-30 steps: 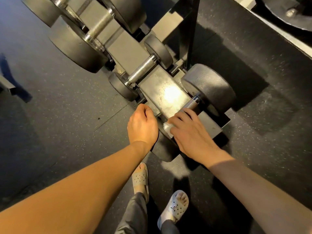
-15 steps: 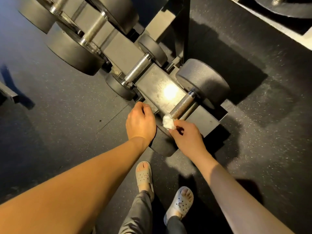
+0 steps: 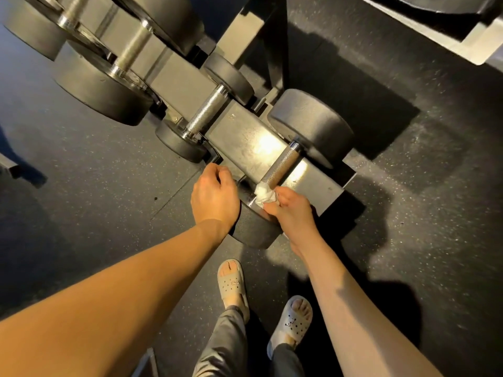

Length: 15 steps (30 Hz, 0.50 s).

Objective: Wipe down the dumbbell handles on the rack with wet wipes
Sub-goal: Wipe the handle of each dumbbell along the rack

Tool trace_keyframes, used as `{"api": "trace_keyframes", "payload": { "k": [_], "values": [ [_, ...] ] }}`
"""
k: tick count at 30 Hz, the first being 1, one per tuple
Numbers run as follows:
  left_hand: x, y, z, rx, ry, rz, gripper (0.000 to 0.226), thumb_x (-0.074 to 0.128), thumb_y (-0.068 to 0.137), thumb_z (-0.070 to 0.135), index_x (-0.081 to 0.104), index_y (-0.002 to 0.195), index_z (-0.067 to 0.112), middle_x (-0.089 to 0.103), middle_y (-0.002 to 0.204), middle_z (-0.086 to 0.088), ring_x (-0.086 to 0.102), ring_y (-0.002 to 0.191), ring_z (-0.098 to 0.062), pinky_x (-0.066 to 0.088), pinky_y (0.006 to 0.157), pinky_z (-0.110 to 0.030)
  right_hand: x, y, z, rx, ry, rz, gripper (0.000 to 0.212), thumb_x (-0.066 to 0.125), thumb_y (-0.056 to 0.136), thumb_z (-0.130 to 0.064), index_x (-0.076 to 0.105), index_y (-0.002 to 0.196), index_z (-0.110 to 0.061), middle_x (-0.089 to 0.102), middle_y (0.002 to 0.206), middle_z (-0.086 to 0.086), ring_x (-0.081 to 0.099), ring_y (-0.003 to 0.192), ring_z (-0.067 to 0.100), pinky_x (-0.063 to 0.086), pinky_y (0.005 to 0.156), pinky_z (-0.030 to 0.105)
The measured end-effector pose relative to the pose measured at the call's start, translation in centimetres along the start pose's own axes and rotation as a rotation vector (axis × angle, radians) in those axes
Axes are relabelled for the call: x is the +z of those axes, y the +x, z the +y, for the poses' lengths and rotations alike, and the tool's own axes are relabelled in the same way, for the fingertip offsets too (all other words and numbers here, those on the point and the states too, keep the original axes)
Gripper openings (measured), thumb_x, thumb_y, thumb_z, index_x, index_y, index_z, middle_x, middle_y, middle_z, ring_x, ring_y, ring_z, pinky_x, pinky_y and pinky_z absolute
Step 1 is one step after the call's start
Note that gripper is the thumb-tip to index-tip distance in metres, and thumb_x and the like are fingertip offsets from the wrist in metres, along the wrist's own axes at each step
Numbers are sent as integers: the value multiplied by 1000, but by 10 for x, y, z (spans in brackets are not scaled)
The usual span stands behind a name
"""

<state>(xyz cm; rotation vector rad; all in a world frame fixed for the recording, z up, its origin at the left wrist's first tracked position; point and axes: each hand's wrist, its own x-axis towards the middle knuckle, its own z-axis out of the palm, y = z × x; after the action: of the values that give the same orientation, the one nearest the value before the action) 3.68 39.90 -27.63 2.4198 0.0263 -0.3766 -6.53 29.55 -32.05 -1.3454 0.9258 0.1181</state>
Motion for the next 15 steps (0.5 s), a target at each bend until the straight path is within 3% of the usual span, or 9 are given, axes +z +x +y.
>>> {"api": "trace_keyframes", "payload": {
  "k": [3, 5, 7, 9, 11, 13, 15],
  "values": [
    [0, 0, 1, 9, 4, -6, 28, 40, 104, 27, 49, 78, 22, 54, 73, 0, 49, 68, -19, 40, 67, -40, 0, 4, 0, 11, -68, 64, 8, 74, 90, -12, 76, 96, -7, 76, 91, 10, 70, 88, 25, 57, 75, 35],
    [-1, 0, 0, 12, 5, -9, 28, 40, 104, 27, 49, 78, 21, 54, 73, 0, 49, 68, -20, 41, 68, -42, 4, 8, 4, 58, -34, 128, 9, 74, 91, -11, 76, 89, -3, 74, 81, 9, 63, 73, 16, 48, 57, 17],
    [-1, -1, 1, 16, 7, -10, 29, 40, 104, 26, 50, 78, 19, 54, 72, -1, 48, 67, -18, 39, 66, -40, 8, 12, 3, 95, -42, 177, 14, 73, 93, -13, 75, 82, -4, 69, 72, 6, 58, 66, 13, 42, 48, 14],
    [-1, -1, 1, 18, 13, -12, 29, 40, 105, 26, 51, 79, 17, 54, 71, -1, 48, 65, -17, 38, 64, -39, 8, 17, -3, 98, -1, 233, 19, 67, 93, -6, 74, 77, -12, 72, 78, 6, 66, 73, 17, 54, 57, 23],
    [-1, -1, 2, 15, 15, -9, 30, 41, 105, 25, 53, 81, 12, 53, 69, -2, 47, 64, -16, 35, 62, -37, 3, 22, -16, 105, 232, 342, 31, 61, 91, 5, 69, 73, -18, 72, 82, 6, 70, 78, 19, 61, 71, 34],
    [-1, -1, 3, 6, 22, -4, 30, 41, 105, 24, 52, 80, 12, 52, 69, -2, 46, 63, -15, 31, 60, -37, -2, 23, -26, 125, 449, 409, 32, 60, 88, 11, 69, 76, -17, 71, 82, 4, 68, 76, 16, 58, 68, 29],
    [-2, -2, 3, 5, 25, -5, 31, 41, 105, 24, 48, 76, 15, 51, 68, -2, 44, 62, -15, 29, 59, -37, 2, 15, -25, 131, 402, 410, 28, 61, 87, 8, 69, 73, -15, 68, 76, 2, 63, 71, 13, 51, 62, 26]
  ]
}}
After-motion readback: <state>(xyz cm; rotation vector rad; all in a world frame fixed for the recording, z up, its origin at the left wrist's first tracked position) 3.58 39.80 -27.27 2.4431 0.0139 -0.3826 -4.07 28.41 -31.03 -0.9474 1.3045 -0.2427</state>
